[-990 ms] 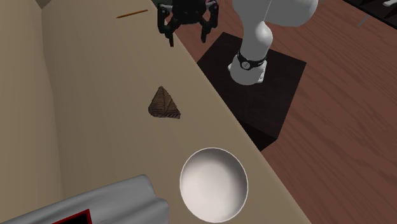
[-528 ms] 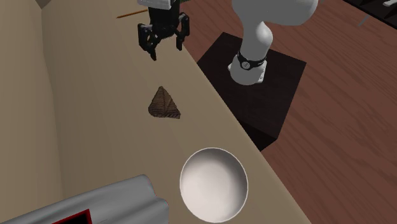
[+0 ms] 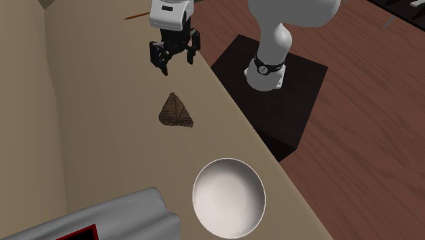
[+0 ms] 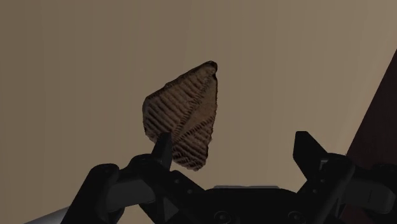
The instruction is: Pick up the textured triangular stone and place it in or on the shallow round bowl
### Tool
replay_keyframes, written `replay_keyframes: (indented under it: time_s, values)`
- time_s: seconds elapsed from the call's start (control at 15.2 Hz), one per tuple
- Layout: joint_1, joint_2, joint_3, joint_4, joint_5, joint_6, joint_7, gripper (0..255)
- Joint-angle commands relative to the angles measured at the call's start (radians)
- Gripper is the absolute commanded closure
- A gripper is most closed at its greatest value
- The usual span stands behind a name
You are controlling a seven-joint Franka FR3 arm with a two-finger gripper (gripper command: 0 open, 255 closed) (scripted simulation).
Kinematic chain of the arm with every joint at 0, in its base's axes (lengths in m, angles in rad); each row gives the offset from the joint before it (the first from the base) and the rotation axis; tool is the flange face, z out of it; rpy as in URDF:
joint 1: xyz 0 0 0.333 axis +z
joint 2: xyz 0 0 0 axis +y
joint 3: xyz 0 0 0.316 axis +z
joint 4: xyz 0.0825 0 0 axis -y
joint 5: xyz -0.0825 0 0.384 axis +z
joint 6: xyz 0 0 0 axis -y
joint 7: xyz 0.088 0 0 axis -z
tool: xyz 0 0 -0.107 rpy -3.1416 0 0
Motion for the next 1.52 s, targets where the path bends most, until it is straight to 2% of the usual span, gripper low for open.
replay_keyframes:
  time_s: [0.0, 0.33, 0.4, 0.99, 1.06, 1.25, 1.45]
  values:
    - [0.001, 0.005, -0.004, -0.002, -0.003, 0.007, 0.001, 0]
    - [0.001, 0.005, -0.004, -0.002, -0.002, 0.007, 0.001, 0]
    - [0.001, 0.005, -0.004, -0.002, -0.002, 0.007, 0.001, 255]
    - [0.001, 0.005, -0.004, -0.002, -0.002, 0.007, 0.001, 255]
    - [0.001, 0.005, -0.004, -0.002, -0.002, 0.007, 0.001, 0]
    - [0.052, 0.217, -0.021, 0.028, 0.021, 0.126, 0.220, 0]
    - [0.122, 0.443, -0.058, 0.081, 0.102, 0.228, 0.393, 0]
